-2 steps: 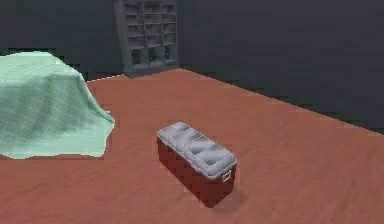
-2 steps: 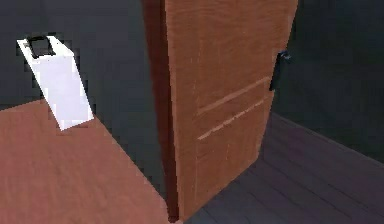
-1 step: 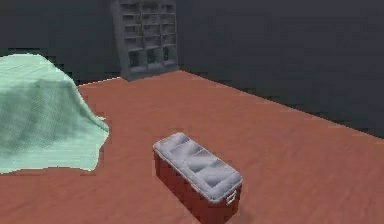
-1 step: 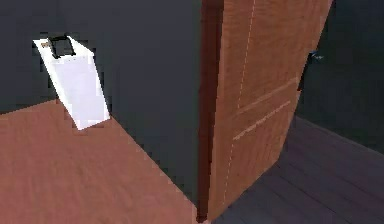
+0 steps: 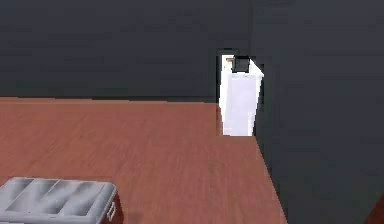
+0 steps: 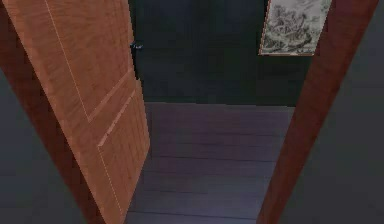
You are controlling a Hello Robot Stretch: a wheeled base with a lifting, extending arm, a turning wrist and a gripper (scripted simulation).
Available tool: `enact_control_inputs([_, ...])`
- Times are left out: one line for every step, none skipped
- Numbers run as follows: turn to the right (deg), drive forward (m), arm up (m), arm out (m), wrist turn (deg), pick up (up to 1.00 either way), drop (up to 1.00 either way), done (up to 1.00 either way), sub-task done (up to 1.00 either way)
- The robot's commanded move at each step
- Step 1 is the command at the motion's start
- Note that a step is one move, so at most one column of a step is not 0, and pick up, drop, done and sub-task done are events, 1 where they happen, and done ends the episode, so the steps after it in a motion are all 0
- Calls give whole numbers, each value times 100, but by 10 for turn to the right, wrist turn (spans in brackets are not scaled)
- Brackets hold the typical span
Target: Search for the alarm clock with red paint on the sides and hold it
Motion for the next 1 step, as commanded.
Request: enact_control_inputs([90, 0, 0, 0, 0, 0, 0, 0, 0])
